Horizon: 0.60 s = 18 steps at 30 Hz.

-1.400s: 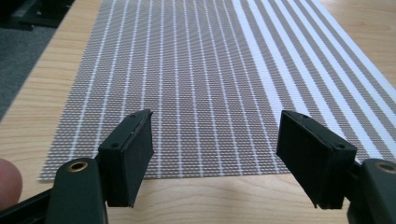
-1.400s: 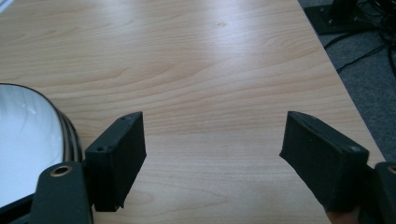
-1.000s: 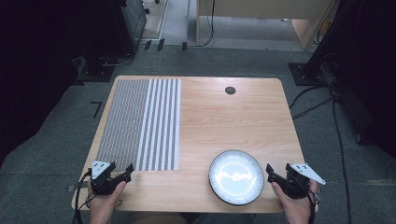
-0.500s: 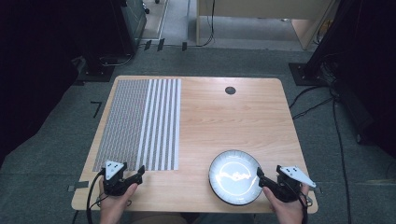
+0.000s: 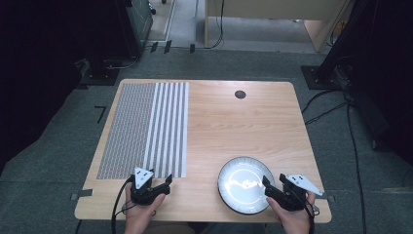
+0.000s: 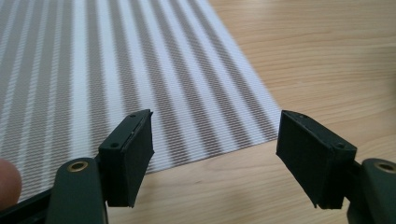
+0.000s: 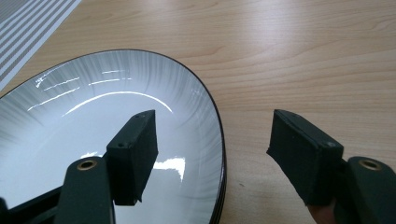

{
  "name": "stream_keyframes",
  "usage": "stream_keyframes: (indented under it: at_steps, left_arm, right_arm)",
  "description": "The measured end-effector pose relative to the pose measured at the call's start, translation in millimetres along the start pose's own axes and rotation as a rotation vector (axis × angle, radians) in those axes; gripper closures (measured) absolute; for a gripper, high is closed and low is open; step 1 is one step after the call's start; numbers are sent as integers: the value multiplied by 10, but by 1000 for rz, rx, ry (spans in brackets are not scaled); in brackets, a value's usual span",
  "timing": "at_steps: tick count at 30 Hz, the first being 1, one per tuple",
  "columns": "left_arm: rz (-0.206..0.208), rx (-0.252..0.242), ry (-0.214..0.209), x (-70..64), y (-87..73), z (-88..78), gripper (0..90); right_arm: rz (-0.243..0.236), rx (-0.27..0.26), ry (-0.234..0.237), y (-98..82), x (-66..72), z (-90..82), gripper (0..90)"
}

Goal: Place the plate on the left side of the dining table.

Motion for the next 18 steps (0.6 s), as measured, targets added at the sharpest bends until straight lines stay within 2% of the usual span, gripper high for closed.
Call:
stream_keyframes:
  at_steps: [1, 2, 3, 4, 6, 7, 9, 12, 13, 14, 18]
  left_arm:
    - [0, 0, 0, 0, 0, 0, 273]
    - [16, 1, -22, -140, 31, 34, 273]
    - [27, 3, -30, -204, 43, 51, 273]
    - [27, 3, -30, -204, 43, 51, 273]
    - [56, 7, -43, -329, 58, 86, 273]
    - [74, 9, -57, -441, 73, 116, 273]
    - [82, 11, -63, -492, 79, 134, 273]
    - [109, 19, -88, -679, 109, 199, 273]
    - [109, 19, -88, -679, 109, 199, 273]
    - [119, 15, -107, -780, 145, 214, 273]
    - [130, 2, -143, -934, 209, 205, 276]
  right_arm:
    - [4, 2, 4, -5, 7, 3, 329]
    - [8, 3, 12, -11, 16, 5, 336]
    - [10, 4, 15, -14, 19, 6, 344]
    - [10, 4, 15, -14, 19, 6, 344]
    - [16, 0, 17, -13, 20, 1, 364]
    - [21, 0, 20, -14, 11, 1, 384]
    - [31, 9, 24, -19, 2, 16, 400]
    - [32, 15, 25, -24, -4, 35, 427]
    - [32, 15, 25, -24, -4, 35, 427]
    - [26, 13, 28, -21, 2, 39, 446]
    - [19, 21, 47, -32, 10, 49, 509]
Point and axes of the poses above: each handheld gripper's, and its own axes: z roughly forward along the jaws, y roughly out of its top, x roughly to its left, the point moved 9 cm from there along z, roughly forward along the jaws, and after that the axes turned 15 degrees about x, right-handed, at the moved point
